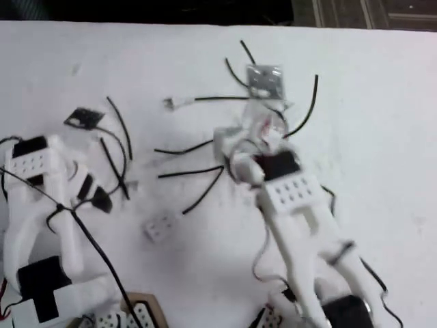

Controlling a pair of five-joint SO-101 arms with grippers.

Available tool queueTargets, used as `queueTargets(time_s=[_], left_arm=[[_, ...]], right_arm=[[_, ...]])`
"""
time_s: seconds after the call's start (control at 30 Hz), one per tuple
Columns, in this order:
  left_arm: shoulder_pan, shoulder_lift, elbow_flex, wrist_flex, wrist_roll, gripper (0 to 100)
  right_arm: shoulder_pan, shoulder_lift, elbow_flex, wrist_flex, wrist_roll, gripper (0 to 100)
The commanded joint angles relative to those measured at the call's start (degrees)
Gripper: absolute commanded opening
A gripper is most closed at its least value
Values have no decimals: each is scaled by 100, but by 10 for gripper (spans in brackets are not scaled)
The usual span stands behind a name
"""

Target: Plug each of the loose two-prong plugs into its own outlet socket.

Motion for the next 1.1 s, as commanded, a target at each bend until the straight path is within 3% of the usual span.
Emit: queueTargets(time_s=[0.0, 0.2, 0.33, 0.47, 0.57, 0.8, 1.07], left_arm=[[-180, -365, 352, -466, -62, 268], [-171, -365, 1011, -985, -9, 267], [-242, -479, 1134, -1081, 0, 259], [-251, -1077, 1662, -1398, 211, 229], [-251, -1771, 2180, -1635, 229, 229], [-242, -3213, 3121, -2004, 220, 230], [-242, -3389, 3235, -2013, 202, 230]], right_arm=[[-207, 1297, -1609, 338, -316, 152], [-330, 3574, -4097, 787, -413, 153], [-356, 5024, -5635, 954, -721, 217], [-497, 6378, -7165, 1297, -818, 250], [-593, 7266, -8290, 1376, -1336, 240], [-778, 8910, -10365, 1341, -2048, 240], [-866, 10062, -12202, 1684, -2919, 237]])
